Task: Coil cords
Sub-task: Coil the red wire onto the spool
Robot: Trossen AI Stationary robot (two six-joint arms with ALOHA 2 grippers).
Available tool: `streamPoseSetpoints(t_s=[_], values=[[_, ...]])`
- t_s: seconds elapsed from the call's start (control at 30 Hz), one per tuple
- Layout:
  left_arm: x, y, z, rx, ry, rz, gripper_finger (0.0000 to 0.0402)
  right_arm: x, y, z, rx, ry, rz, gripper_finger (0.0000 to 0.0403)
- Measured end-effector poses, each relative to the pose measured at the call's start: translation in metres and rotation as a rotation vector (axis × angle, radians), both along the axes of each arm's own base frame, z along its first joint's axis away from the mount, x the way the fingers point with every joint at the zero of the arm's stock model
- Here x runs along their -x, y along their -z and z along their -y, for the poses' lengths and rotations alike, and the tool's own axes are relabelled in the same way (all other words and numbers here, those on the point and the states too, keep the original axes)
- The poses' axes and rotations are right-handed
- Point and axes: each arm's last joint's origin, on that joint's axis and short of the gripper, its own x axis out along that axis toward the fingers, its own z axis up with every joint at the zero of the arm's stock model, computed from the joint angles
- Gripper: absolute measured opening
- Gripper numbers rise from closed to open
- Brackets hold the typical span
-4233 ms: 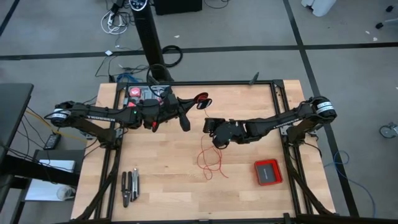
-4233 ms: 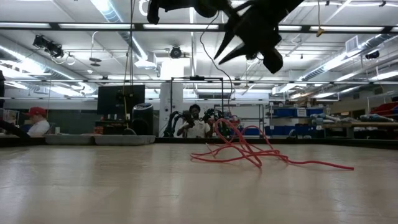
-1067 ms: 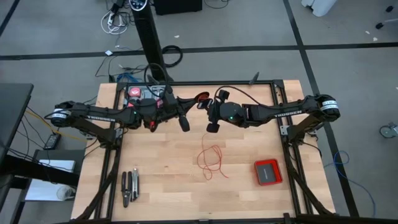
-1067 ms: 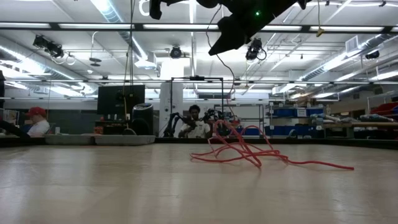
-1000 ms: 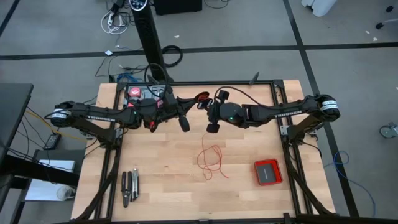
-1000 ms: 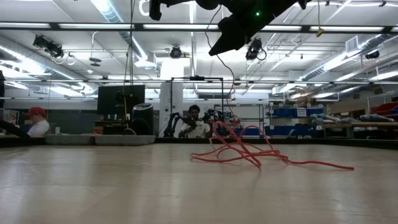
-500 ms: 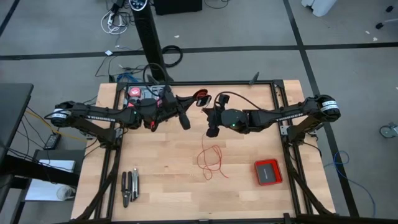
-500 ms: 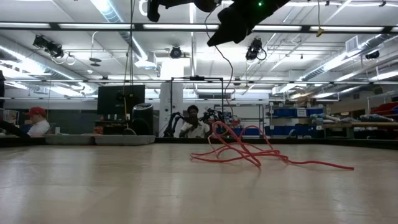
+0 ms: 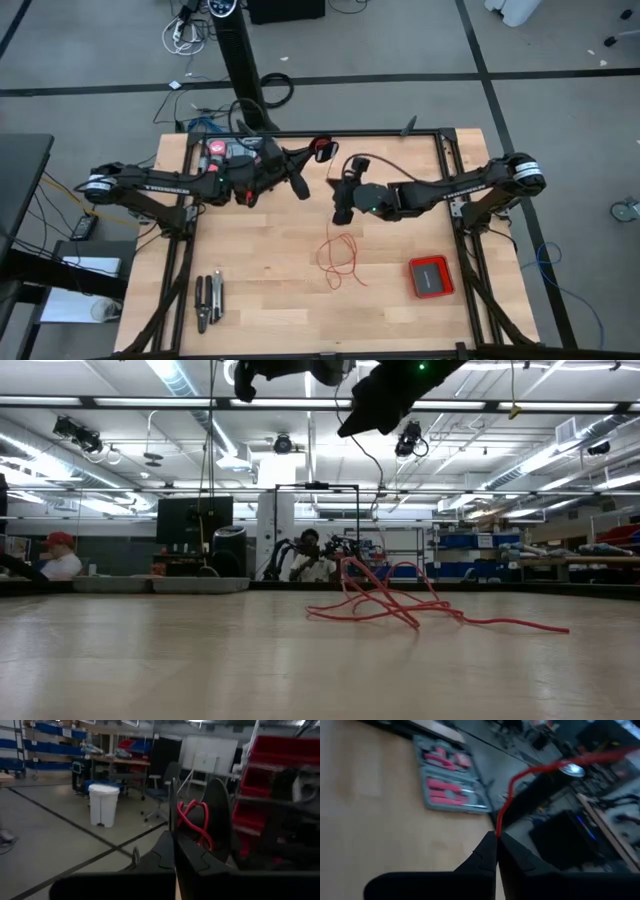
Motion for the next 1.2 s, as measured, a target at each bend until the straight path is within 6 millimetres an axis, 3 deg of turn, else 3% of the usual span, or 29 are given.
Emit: streamPoseSetpoints(t_s=[0.23,0.5,0.83,1.2], values=[[-0.025,0.019,0.000,-0.023,0.010,0.025,0.0000,-0.011,0.024,-0.013,-0.009,-0.070,-0.085,0.0031],[-0.040,0.039,0.000,-0.087,0.006,-0.046,0.0000,0.024,0.009,-0.037,-0.042,0.003,-0.118,0.0071],[-0.005,0.075,0.002,-0.198,0.026,0.179,0.0000,0.068,-0.007,-0.034,-0.153,0.055,-0.188,0.0083],[0.004,0.097,0.011,-0.435,0.271,0.093,0.0000,0.060,-0.052,-0.014,-0.270,-0.260,0.077,0.0084]])
